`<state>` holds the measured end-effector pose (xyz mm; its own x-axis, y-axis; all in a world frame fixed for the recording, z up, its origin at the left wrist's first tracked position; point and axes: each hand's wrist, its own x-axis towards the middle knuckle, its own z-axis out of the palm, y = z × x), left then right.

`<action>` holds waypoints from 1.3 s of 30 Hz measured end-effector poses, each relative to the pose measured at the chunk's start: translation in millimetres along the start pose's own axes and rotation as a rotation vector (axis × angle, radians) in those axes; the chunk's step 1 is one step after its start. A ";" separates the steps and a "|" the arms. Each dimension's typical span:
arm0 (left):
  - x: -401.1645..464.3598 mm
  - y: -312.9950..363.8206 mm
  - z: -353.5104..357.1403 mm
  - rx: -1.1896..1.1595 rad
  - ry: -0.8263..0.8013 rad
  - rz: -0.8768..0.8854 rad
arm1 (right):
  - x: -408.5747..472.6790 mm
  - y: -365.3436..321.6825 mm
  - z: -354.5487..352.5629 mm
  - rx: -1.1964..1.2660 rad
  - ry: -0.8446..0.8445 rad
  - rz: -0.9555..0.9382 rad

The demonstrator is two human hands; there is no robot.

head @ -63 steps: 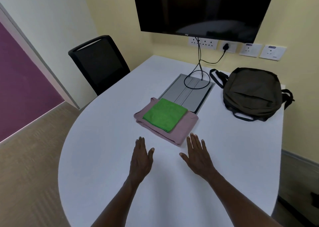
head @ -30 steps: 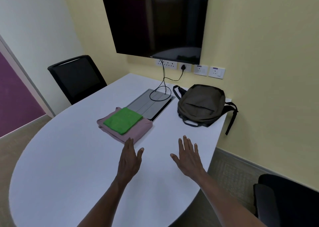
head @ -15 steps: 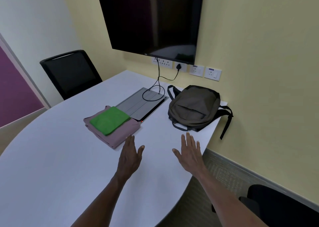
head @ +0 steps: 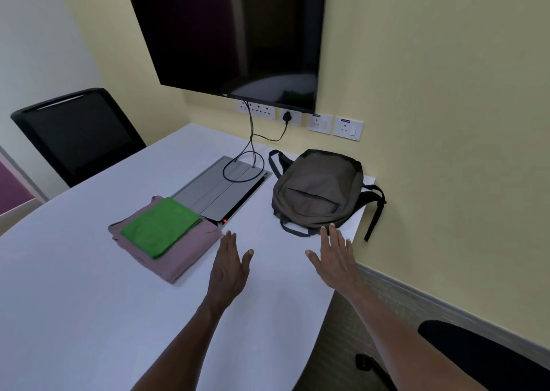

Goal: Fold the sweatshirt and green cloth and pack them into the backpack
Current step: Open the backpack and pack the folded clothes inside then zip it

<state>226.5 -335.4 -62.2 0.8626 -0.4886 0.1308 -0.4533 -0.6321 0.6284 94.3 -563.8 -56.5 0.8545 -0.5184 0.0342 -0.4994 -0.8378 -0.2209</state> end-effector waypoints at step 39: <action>194.5 113.6 162.8 0.029 -0.120 -0.294 | 263.3 166.6 77.9 1.351 -0.353 1.034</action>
<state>306.3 -600.1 -90.2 0.9259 -0.3485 -0.1457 -0.1957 -0.7727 0.6039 247.3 -826.5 -160.3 0.3656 -0.4896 -0.7916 -0.5108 0.6055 -0.6103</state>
